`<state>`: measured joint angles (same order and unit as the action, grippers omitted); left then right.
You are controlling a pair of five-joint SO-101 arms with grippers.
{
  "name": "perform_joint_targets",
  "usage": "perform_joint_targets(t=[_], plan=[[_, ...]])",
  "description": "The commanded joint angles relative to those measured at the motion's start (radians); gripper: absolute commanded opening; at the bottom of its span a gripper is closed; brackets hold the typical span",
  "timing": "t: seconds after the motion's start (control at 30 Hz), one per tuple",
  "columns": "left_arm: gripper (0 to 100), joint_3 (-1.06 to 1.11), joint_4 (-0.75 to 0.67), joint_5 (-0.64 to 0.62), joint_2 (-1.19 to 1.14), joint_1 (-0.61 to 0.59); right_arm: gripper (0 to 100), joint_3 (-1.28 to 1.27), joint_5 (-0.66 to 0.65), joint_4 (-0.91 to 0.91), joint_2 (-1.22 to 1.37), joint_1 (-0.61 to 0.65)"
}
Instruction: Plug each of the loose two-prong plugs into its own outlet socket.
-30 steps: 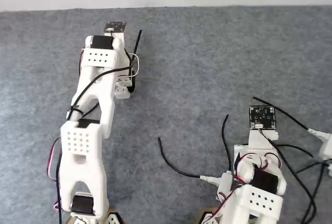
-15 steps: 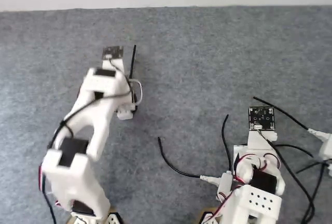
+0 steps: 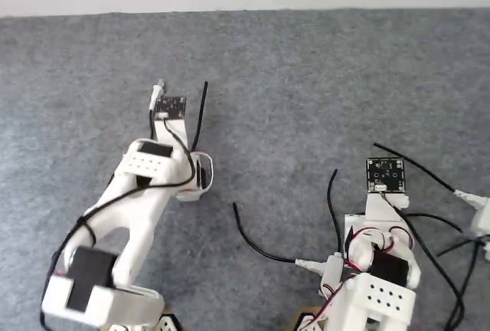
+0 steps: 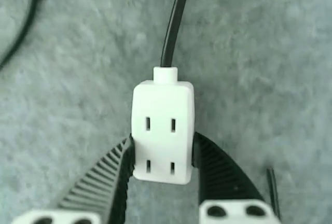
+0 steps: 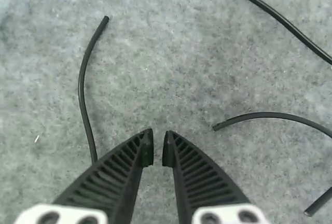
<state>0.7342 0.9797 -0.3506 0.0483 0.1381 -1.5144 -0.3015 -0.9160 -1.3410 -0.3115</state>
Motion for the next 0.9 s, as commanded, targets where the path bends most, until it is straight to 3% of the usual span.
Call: perform_joint_targets(t=[0.0,0.3,0.87], plan=[[1,0.084,-0.012,-0.003,0.140,0.028,5.1,0.008,-0.009,0.021,-0.013,0.005],[1,0.298,-0.086,0.000,0.491,0.124,5.1,0.006,-0.009,0.019,-0.013,0.005],[1,0.197,-0.129,-0.005,0.199,0.094,5.1,0.006,-0.009,0.015,-0.013,0.005]])
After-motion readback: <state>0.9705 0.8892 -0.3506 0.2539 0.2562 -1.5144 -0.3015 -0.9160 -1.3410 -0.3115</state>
